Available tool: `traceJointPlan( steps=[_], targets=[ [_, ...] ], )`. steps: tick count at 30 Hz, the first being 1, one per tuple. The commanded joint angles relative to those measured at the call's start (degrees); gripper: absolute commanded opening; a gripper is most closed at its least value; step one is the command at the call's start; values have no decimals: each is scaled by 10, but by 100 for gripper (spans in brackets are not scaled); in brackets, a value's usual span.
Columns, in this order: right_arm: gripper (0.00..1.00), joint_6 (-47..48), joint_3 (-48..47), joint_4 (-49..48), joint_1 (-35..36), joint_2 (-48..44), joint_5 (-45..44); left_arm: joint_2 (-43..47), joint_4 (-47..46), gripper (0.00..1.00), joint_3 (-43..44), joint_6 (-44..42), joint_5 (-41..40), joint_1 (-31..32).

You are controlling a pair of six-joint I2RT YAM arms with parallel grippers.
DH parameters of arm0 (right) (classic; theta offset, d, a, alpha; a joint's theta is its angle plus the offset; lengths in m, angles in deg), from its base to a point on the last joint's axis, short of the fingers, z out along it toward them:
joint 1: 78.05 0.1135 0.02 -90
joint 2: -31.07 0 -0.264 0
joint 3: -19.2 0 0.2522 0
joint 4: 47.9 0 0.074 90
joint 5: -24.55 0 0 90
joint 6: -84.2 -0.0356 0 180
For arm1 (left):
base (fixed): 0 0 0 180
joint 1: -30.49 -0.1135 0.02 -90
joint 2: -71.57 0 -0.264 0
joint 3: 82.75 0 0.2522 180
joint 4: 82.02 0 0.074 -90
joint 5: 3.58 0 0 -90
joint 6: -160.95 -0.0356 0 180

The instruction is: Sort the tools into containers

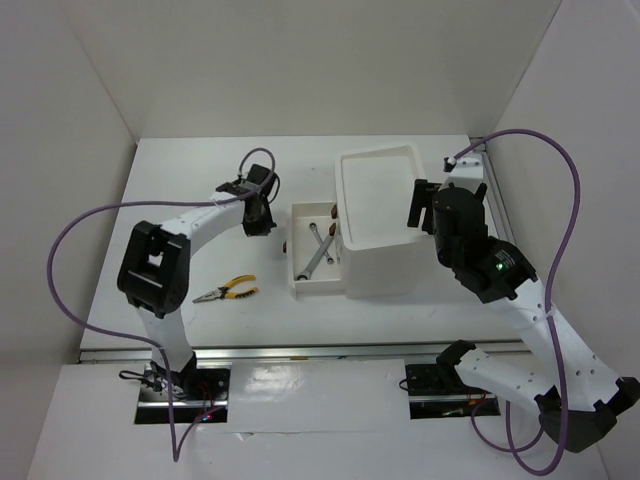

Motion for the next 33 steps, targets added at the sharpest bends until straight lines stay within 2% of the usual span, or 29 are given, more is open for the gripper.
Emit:
traceJointPlan(
  steps=[1, 5, 8, 18, 21, 27, 29, 31, 32, 33],
  targets=[
    [81, 5, -13, -3, 6, 6, -6, -38, -67, 0, -24, -15, 70, 12],
    [81, 5, -13, -3, 12, 16, -6, -63, -129, 0, -30, -30, 170, 28],
    [81, 10, -8, -9, 12, 23, -6, -80, -153, 2, -23, -28, 210, 47],
    [79, 10, -10, -6, 12, 63, -16, -86, -215, 3, -18, 2, 254, 103],
    [75, 10, -16, -6, -16, 77, 13, -79, -241, 3, -36, 27, 276, 110],
    [73, 16, -56, -8, -45, 134, 46, -38, -308, 4, -65, 67, 300, 146],
    [67, 21, -63, -13, -67, 150, 65, -33, -309, 4, -65, 74, 300, 155],
    [65, 21, -63, -13, -82, 160, 79, -26, -322, 4, -65, 74, 300, 165],
    [53, 21, -69, -13, -82, 160, 79, -26, -322, 4, -65, 74, 300, 173],
    [52, 21, -69, -13, -82, 167, 79, -26, -332, 4, -65, 74, 311, 178]
  ],
)
